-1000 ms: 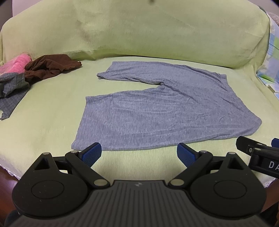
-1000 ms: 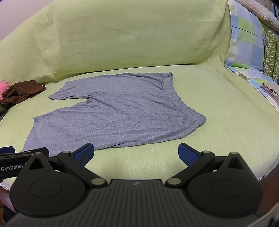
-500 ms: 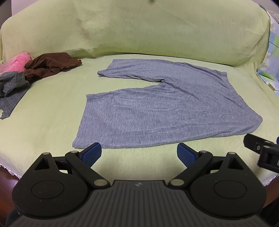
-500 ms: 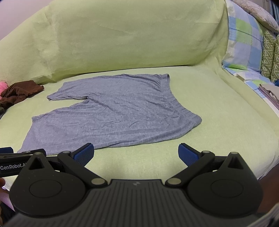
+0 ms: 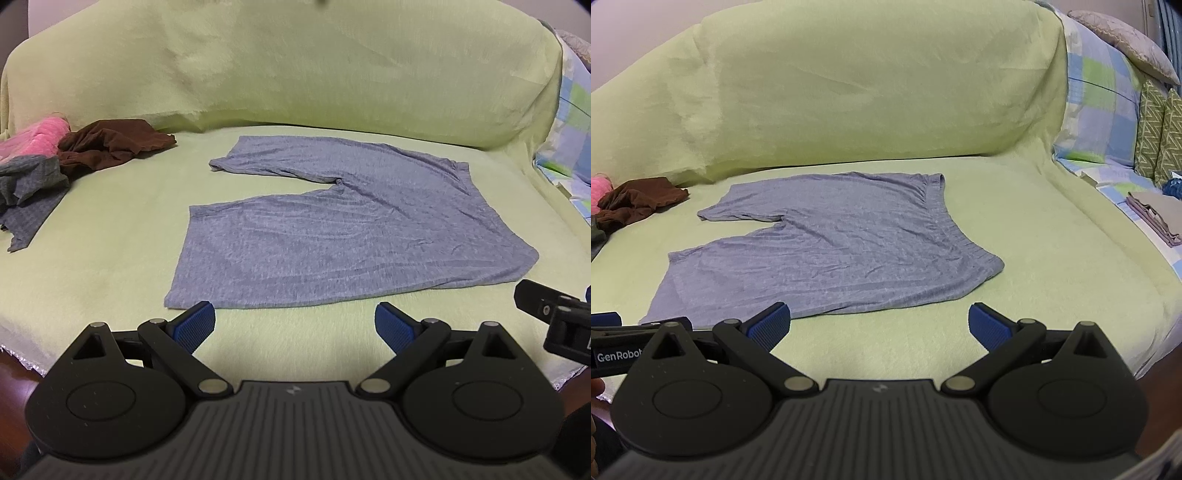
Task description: Fold clothes
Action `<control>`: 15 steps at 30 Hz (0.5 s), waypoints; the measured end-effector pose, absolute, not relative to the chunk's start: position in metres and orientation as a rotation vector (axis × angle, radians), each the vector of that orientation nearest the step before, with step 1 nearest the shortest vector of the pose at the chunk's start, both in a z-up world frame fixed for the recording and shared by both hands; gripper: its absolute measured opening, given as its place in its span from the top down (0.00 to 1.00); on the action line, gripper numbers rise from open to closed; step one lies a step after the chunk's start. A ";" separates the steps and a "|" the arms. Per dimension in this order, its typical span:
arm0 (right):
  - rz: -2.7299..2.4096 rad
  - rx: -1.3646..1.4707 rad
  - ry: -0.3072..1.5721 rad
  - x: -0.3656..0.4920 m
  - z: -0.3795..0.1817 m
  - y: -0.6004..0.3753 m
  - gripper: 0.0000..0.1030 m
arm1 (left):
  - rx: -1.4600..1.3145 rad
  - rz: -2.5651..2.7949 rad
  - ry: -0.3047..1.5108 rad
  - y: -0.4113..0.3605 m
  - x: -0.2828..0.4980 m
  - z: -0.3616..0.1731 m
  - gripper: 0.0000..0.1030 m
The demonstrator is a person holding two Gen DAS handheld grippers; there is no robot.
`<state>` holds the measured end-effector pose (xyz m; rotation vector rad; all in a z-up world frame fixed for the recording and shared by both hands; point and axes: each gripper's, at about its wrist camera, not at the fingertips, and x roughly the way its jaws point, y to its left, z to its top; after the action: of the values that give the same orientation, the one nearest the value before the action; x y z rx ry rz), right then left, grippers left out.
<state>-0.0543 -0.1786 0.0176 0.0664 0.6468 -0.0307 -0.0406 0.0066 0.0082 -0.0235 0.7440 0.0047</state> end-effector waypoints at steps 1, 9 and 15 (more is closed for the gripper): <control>-0.028 0.067 0.644 -0.057 0.019 -0.178 0.01 | -0.024 0.006 0.740 0.007 -0.045 0.010 0.08; -0.019 0.059 0.619 -0.080 0.029 -0.172 0.01 | -0.031 0.016 0.711 0.013 -0.071 0.023 0.08; -0.010 0.054 0.607 -0.089 0.036 -0.171 0.01 | -0.038 0.026 0.693 0.020 -0.080 0.033 0.08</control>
<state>-0.0889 -0.1706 0.0357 0.0535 0.6069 -0.0104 -0.0804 0.0203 0.0329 -0.0382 0.6930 0.0256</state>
